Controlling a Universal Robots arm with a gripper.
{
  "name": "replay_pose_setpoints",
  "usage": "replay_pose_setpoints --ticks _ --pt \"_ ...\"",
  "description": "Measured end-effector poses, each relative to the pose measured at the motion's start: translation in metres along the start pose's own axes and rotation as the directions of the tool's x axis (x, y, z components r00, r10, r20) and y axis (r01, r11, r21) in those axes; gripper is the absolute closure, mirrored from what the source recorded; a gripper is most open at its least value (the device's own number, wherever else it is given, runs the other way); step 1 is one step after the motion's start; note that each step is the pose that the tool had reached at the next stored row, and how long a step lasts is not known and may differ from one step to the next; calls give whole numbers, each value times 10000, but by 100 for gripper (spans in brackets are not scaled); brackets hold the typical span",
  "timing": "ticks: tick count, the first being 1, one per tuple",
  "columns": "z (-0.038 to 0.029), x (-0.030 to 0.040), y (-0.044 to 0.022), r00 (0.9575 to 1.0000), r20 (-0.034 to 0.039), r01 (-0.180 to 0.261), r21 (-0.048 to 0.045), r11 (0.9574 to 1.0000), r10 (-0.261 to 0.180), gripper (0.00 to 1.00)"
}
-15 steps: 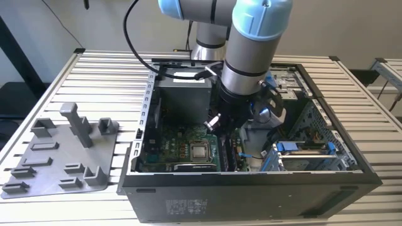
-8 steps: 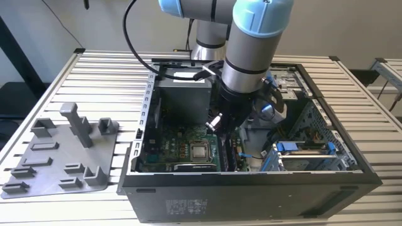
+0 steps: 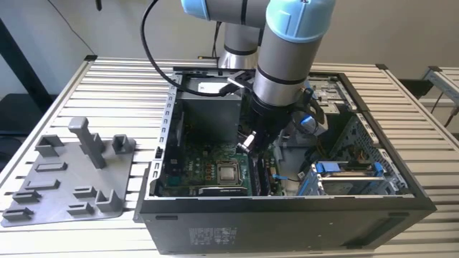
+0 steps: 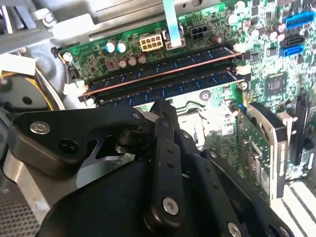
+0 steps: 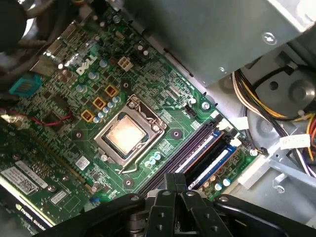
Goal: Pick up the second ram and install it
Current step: 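Press down the second ram until it locks into place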
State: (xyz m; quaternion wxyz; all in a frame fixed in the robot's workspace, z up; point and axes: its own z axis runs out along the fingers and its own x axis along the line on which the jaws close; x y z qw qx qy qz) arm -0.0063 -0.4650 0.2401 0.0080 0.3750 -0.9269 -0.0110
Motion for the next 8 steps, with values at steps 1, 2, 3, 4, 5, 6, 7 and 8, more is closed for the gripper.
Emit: replay_pose_setpoints --ticks 1,2,3,4,5,6,7,8 --pt "0 0 0 9998 -4 178 1 9998 -178 89" --pt "0 0 0 9994 -9 359 2 9994 -359 89" --pt "0 0 0 9985 -15 538 3 9985 -538 89" --pt "0 0 0 9973 -19 729 4 9973 -729 89" --pt "0 0 0 9959 -24 908 5 9959 -908 89" --pt "0 0 0 9940 -29 1091 5 9940 -1091 89" --pt "0 0 0 9919 -35 1271 6 9919 -1271 89" --pt "0 0 0 9895 -40 1448 7 9895 -1448 89"
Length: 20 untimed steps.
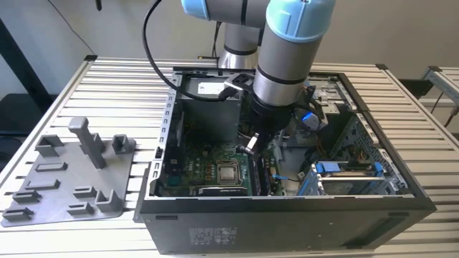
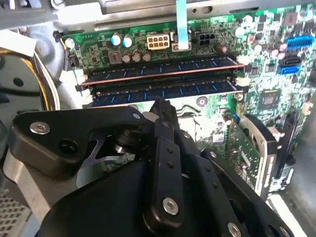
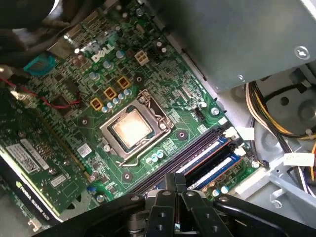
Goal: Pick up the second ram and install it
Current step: 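Press down the second ram until it locks into place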
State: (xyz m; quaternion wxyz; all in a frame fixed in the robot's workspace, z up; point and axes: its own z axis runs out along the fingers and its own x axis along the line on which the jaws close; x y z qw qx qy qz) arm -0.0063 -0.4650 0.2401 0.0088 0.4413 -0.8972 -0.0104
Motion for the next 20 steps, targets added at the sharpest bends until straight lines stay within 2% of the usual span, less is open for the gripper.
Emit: replay_pose_setpoints --ticks 4,8,12,15,17,20 --pt "1 0 0 9974 -18 720 3 9974 -720 89" --pt "2 -1 0 9894 -40 1450 7 9894 -1450 89" --pt "3 0 0 9763 -58 2164 7 9763 -2163 89" --pt "3 0 0 9696 -62 2444 7 9697 -2444 89" --pt "4 0 0 9609 -69 2766 5 9610 -2766 89" --pt "4 0 0 9454 -82 3259 4 9454 -3259 89"
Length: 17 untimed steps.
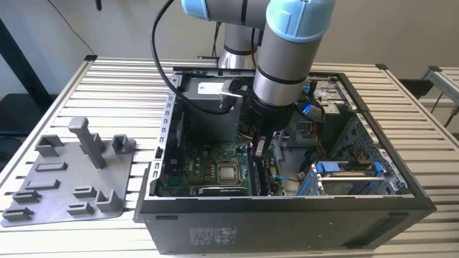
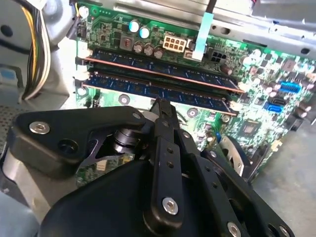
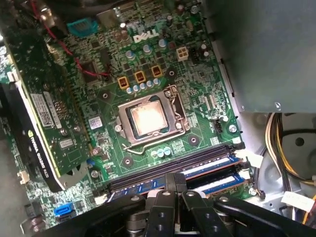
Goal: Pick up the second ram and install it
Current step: 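Press down the second ram until it locks into place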
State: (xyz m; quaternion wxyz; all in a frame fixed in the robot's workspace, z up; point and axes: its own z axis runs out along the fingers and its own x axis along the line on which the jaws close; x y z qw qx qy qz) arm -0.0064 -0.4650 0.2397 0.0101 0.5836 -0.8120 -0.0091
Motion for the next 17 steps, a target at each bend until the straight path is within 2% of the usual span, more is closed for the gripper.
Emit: replay_pose_setpoints --ticks 3,5,10,12,17 --pt "0 0 0 9991 10 426 -9 9991 -426 89" --pt "-1 0 -1 9981 55 613 -58 9981 -612 89" --pt "1 -2 -3 9980 60 634 -61 9980 -633 89" --pt "8 -13 -31 9978 54 657 -91 9978 -656 89" --pt "75 -22 -36 9950 41 994 -93 9950 -994 89"
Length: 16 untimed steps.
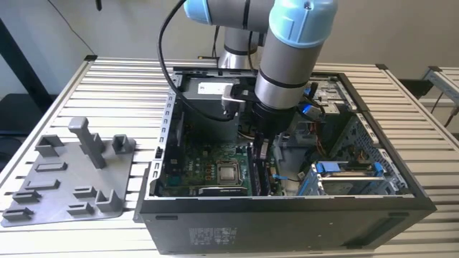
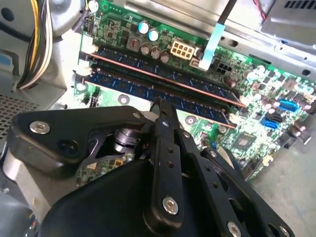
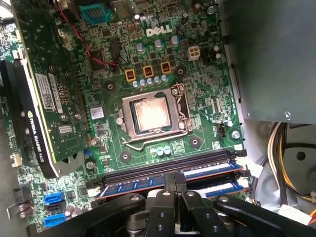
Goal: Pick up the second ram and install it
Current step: 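Press down the second ram until it locks into place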
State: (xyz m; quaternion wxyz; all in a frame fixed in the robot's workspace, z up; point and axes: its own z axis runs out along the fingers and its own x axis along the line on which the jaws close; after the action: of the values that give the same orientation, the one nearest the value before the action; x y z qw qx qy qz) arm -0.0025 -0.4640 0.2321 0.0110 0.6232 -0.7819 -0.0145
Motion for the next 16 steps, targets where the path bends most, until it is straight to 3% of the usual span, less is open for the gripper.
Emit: replay_pose_setpoints --ticks 9,11,16 --pt "129 -5 -3 9986 -28 528 -5 9986 -528 89" --pt "95 -11 -1 9986 4 530 -7 9986 -530 89" --pt "-110 -6 6 9986 -23 531 -10 9986 -531 89"
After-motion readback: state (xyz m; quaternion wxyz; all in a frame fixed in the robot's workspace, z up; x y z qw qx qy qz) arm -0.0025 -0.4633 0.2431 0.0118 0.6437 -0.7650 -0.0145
